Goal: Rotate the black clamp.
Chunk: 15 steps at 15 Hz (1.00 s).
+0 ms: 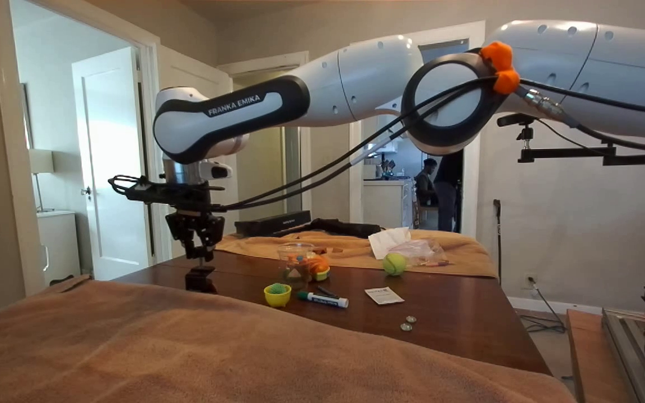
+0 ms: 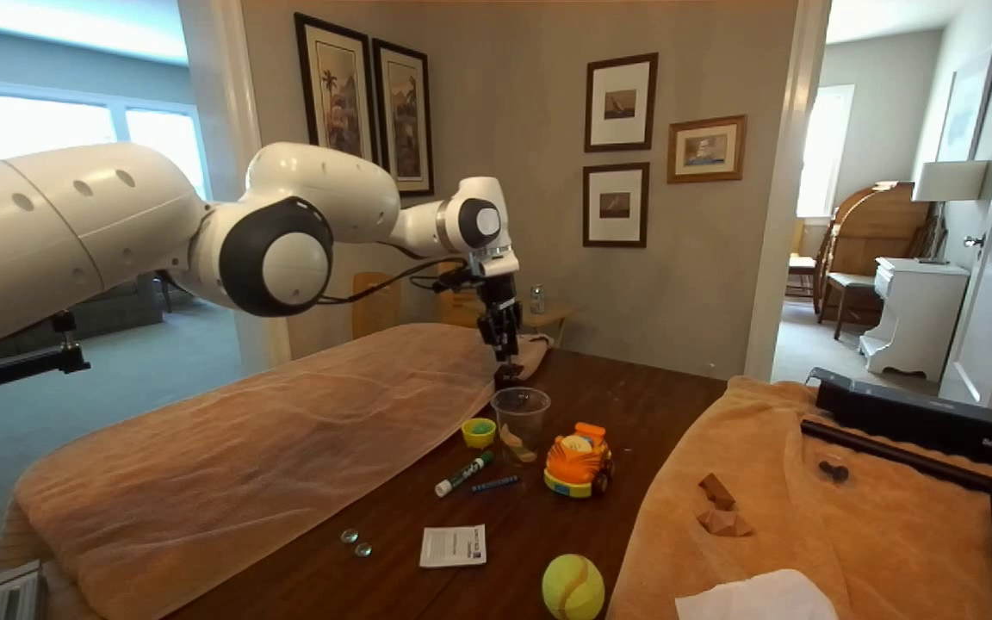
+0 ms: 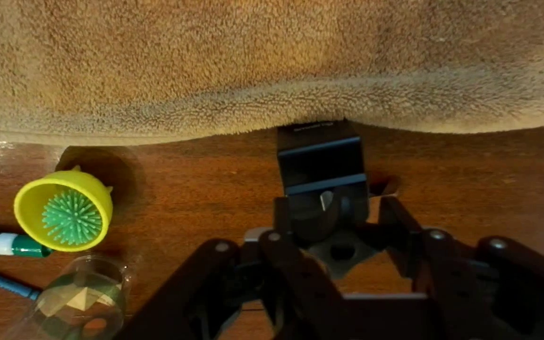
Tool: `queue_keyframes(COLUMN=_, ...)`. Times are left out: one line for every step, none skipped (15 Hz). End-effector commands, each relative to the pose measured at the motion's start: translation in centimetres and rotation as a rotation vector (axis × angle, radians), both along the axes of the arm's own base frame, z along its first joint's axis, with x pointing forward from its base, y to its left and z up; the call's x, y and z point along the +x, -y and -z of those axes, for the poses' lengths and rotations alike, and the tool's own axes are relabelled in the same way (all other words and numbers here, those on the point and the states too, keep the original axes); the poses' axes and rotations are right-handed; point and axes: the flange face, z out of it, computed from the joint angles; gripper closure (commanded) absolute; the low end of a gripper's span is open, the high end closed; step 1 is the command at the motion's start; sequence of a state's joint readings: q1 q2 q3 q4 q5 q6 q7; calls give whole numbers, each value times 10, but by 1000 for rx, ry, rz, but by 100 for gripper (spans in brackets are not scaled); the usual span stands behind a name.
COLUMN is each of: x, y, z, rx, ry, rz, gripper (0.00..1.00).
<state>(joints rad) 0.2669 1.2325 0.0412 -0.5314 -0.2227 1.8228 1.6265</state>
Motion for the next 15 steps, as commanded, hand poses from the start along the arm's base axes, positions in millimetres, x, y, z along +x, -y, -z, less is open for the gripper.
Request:
queue_keyframes(x=-8, y=-2, z=16, rx=70, ry=-87, rz=93, gripper=76)
queue_keyframes(x=-10, y=-1, z=15, rx=91, ry=-103, rz=111, gripper=76)
queue_keyframes(x=-12, y=0, z=17, rx=110, ry=-134, rz=120, gripper=76)
queue_keyframes(x=-14, y=0, z=16, rx=133, ry=-155, rz=131, gripper=76)
queue_keyframes(x=-15, y=0, z=15, rx=156, ry=-176, rz=135, gripper=76)
queue_keyframes(x=-15, y=0, z=15, rx=171, ry=-178, rz=141, gripper=76)
queue_keyframes(x=-15, y=0, z=15, rx=184, ry=-183, rz=142, gripper=76)
queue_keyframes(x=-14, y=0, z=14, rx=192, ry=-173, rz=140, gripper=76)
queue_keyframes(x=-13, y=0, z=14, rx=198, ry=-173, rz=132, gripper=76)
queue_keyframes(x=-12, y=0, z=14, rx=197, ry=-159, rz=135, gripper=54)
queue_keyframes(x=-10, y=-1, z=13, rx=192, ry=-143, rz=132, gripper=28)
queue_keyframes(x=-9, y=-2, z=13, rx=190, ry=-127, rz=117, gripper=24)
queue_keyframes(x=-7, y=-5, z=14, rx=178, ry=-99, rz=98, gripper=19)
queue_keyframes(x=-5, y=-7, z=16, rx=170, ry=-74, rz=74, gripper=10)
queue_keyframes(x=-3, y=-10, z=17, rx=153, ry=-47, rz=48, gripper=4)
